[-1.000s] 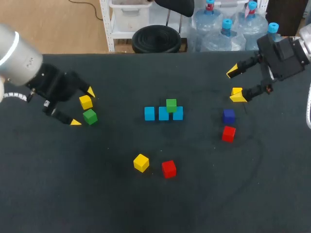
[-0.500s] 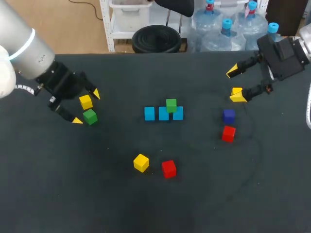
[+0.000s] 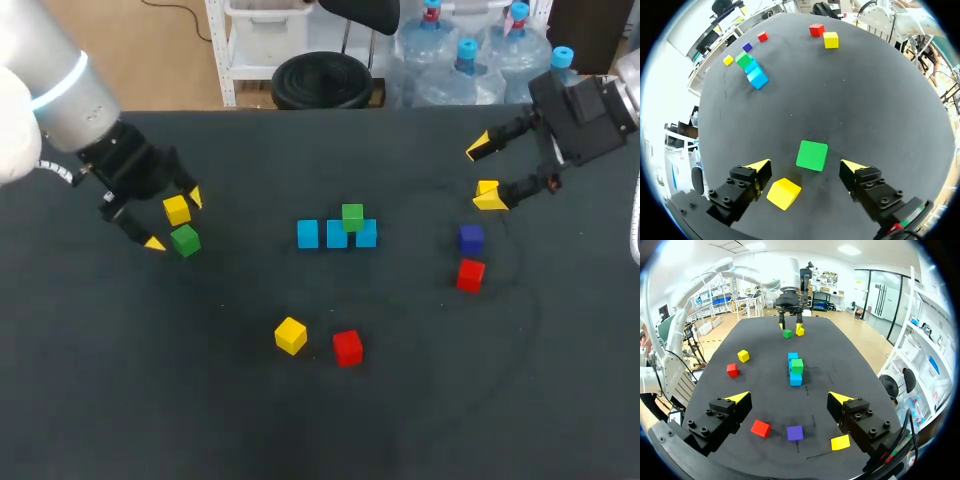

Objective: Place the blue cubes, place green cubes on the blue cubes, place the yellow cubes on the green cubes, then place the red cubes on the yellow cubes, and place purple cube on the red cubes.

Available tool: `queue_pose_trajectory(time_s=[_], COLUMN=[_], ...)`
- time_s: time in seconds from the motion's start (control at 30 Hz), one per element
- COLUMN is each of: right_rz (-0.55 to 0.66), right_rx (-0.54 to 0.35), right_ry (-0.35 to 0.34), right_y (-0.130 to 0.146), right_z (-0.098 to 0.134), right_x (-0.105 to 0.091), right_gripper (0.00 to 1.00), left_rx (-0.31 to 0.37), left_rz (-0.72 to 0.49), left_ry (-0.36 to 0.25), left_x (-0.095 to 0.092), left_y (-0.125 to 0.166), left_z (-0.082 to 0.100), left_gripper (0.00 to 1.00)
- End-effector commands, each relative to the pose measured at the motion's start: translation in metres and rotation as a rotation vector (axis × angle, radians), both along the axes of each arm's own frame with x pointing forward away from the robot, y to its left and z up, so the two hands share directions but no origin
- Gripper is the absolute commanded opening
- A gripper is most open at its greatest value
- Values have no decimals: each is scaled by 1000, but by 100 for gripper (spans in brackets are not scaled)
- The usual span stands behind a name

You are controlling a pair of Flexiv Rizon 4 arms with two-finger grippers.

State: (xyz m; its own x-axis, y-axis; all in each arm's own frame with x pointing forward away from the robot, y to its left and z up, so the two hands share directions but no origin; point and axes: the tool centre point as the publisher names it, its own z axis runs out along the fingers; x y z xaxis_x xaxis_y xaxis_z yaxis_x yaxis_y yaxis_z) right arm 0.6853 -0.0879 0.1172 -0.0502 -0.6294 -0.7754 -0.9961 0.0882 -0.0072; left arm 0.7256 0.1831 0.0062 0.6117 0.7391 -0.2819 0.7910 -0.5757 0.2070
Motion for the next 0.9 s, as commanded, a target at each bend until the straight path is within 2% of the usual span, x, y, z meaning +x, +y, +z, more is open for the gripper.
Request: queue_pose_trajectory(time_s=[0.03, 0.13, 0.5, 0.9], right_rz=[1, 1, 1, 1], right_rx=[2, 2, 2, 2], right_ry=[-1, -1, -1, -1], right_y=[0, 0, 0, 0], right_z=[-1, -1, -1, -1], right_x=[0, 0, 0, 0], right_gripper=[100, 100, 100, 100], left_rx=[21, 29, 73, 101], left_rz=[-22, -30, -78, -93], left_ry=[25, 29, 53, 70], left_x=[6, 5, 1, -2], left_y=[0, 0, 0, 5], left_z=[-3, -6, -10, -10], left_gripper=[84, 83, 69, 68])
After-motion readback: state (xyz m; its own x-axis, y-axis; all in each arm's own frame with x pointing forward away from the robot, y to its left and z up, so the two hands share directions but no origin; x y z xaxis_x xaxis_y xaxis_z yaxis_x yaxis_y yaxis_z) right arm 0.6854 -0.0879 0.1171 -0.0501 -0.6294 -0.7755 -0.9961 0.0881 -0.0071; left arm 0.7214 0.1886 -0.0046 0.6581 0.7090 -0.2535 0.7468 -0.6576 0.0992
